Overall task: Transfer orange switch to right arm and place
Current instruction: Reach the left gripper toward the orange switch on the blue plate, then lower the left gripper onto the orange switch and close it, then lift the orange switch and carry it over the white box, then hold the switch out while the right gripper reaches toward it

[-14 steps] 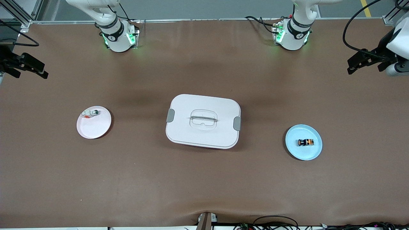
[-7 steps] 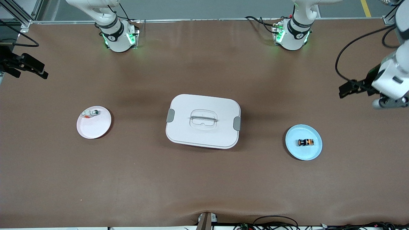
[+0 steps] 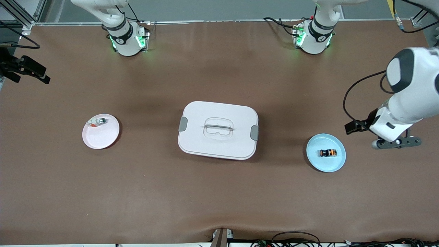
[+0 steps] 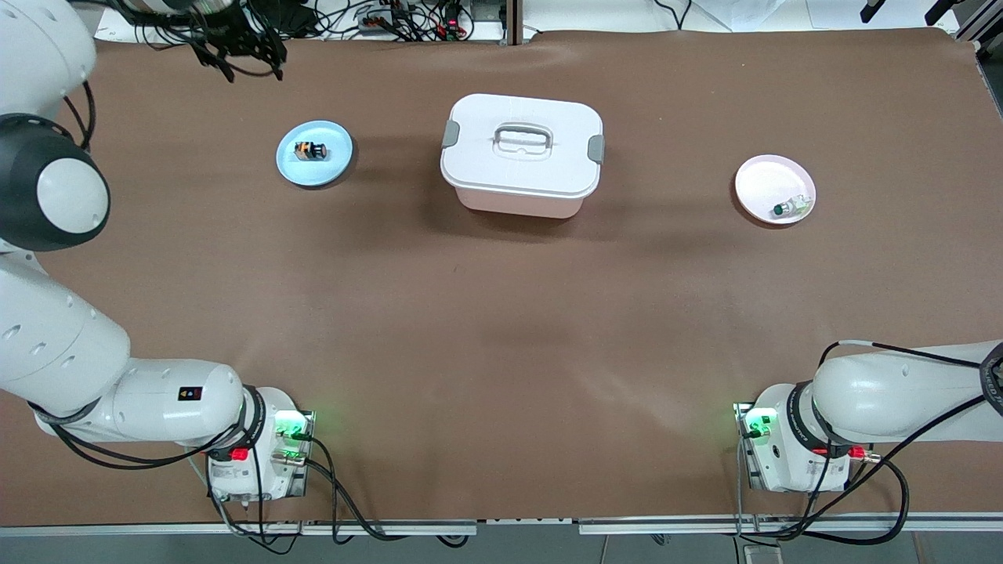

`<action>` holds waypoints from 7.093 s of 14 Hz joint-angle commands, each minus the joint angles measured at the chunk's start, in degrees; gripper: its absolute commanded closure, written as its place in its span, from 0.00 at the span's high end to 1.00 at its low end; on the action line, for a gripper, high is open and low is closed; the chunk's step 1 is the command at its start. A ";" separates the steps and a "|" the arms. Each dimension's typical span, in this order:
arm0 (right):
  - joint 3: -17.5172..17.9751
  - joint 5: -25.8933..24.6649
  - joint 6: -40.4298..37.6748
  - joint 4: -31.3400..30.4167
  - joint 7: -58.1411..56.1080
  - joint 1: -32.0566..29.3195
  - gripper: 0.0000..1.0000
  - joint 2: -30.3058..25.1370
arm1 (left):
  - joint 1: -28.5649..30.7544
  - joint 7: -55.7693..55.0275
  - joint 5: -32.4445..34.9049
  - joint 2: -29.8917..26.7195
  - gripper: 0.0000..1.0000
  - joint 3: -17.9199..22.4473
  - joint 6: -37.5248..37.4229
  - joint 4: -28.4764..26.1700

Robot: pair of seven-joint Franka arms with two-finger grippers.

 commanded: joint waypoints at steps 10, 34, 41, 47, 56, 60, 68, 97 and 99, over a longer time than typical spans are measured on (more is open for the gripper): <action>0.17 -2.59 0.93 -1.21 0.72 1.38 1.00 -0.98 | 0.95 0.56 1.00 16.06 1.00 0.23 21.77 -2.94; 0.08 -2.59 1.29 -1.30 0.72 1.39 1.00 -0.98 | 0.95 3.29 1.00 23.20 0.07 0.05 26.61 -2.24; 0.00 -2.59 1.29 -1.04 0.72 1.30 1.00 -0.89 | 0.60 3.29 1.00 13.72 0.00 -1.08 16.61 -1.98; 0.00 -2.68 0.94 1.07 0.63 1.30 1.00 -0.19 | 0.77 3.47 0.30 6.24 0.00 -4.42 5.89 -1.10; -0.18 -2.59 0.67 1.78 -0.07 0.86 1.00 2.27 | 0.69 -8.45 -8.32 3.68 0.00 -14.26 -7.49 8.65; -0.27 -2.24 0.59 1.69 -0.07 0.60 1.00 6.93 | 0.42 -26.46 -9.02 4.03 0.00 -21.46 -8.46 11.73; -0.44 -2.68 -0.47 1.69 -0.16 0.07 1.00 10.26 | -7.56 -63.38 -17.61 9.30 0.00 -25.70 -7.15 21.56; 0.17 42.23 22.11 -18.70 -3.41 17.19 1.00 1.48 | -27.88 -117.56 -20.45 19.50 0.00 -23.24 19.58 29.31; 0.17 42.23 22.82 -19.49 -3.15 19.31 1.00 1.48 | -27.88 -117.56 -20.45 19.50 0.00 -23.24 19.58 29.31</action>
